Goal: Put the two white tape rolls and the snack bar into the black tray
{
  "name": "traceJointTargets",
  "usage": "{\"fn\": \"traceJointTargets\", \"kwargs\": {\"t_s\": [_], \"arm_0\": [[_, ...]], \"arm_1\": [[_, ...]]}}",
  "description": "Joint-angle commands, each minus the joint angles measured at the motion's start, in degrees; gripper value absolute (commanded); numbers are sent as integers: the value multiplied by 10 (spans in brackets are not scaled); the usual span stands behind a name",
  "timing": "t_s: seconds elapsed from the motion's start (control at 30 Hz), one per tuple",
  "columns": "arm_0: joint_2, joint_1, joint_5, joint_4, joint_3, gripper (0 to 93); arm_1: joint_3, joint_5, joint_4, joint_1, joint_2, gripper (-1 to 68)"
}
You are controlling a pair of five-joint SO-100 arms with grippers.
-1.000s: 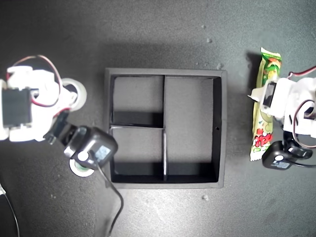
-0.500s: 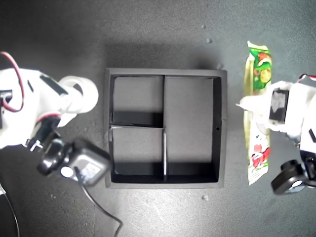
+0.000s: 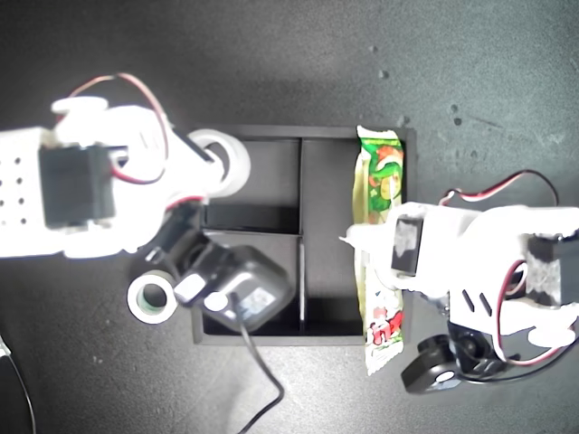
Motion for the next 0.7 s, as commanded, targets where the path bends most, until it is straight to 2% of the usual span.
{"fn": "traceJointTargets", "kwargs": {"t_s": [0.0,0.3,0.47,0.6,0.67], "arm_0": [[-54,12,4,47,-113,0],[-261,18,-9,233,-432,0],[-286,14,-15,233,-435,17],[-301,11,-20,233,-437,63],[-305,10,-20,233,-437,119]], "arm_1": [[-33,12,-8,-17,8,85],[-27,22,-28,-36,4,107],[4,27,-28,-29,-7,119],[51,33,-18,-11,-7,127],[65,33,-15,-4,-7,155]]}}
